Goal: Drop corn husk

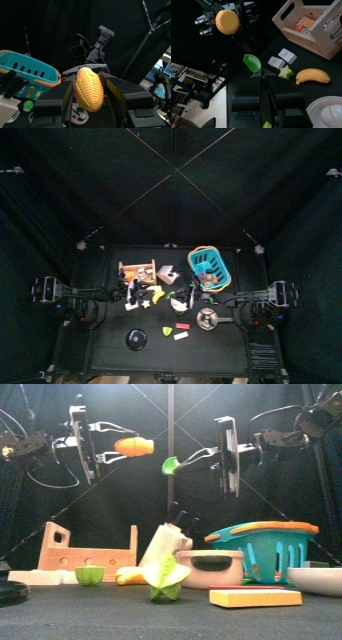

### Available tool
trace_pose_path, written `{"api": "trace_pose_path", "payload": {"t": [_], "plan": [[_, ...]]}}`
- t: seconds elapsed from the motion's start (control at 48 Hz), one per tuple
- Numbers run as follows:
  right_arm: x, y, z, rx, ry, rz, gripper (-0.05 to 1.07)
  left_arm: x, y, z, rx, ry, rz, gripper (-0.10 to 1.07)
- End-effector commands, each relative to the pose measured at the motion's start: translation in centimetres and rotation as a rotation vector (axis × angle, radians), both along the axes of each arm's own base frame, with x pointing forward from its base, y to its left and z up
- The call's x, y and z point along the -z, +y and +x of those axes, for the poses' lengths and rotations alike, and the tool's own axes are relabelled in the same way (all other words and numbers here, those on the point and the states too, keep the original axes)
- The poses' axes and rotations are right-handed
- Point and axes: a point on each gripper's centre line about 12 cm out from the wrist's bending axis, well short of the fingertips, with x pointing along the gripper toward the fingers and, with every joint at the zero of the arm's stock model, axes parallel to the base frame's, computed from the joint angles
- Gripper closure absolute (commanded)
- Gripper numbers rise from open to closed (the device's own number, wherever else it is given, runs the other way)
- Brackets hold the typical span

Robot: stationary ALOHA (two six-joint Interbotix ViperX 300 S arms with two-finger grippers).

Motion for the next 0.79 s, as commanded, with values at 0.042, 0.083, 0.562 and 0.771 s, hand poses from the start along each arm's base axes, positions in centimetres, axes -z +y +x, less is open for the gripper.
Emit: {"api": "trace_pose_path", "payload": {"t": [0.042,0.083,0.562,0.771], "plan": [[-1.3,0.1,-0.4,0.0,-0.028,-0.001,0.66,-0.5,0.1,0.0,-0.002,-0.018,0.006,0.35],[-1.4,0.2,-0.7,-0.002,-0.016,0.001,0.66,-0.4,0.1,0.0,-0.002,-0.016,0.005,0.35],[0.4,2.3,-9.1,0.023,0.377,0.277,0.65,-0.2,0.2,-0.2,-0.008,-0.008,0.007,0.35],[2.7,1.8,-12.2,0.064,0.536,0.355,0.65,-0.2,0.3,-0.2,-0.013,-0.008,0.007,0.35]]}}
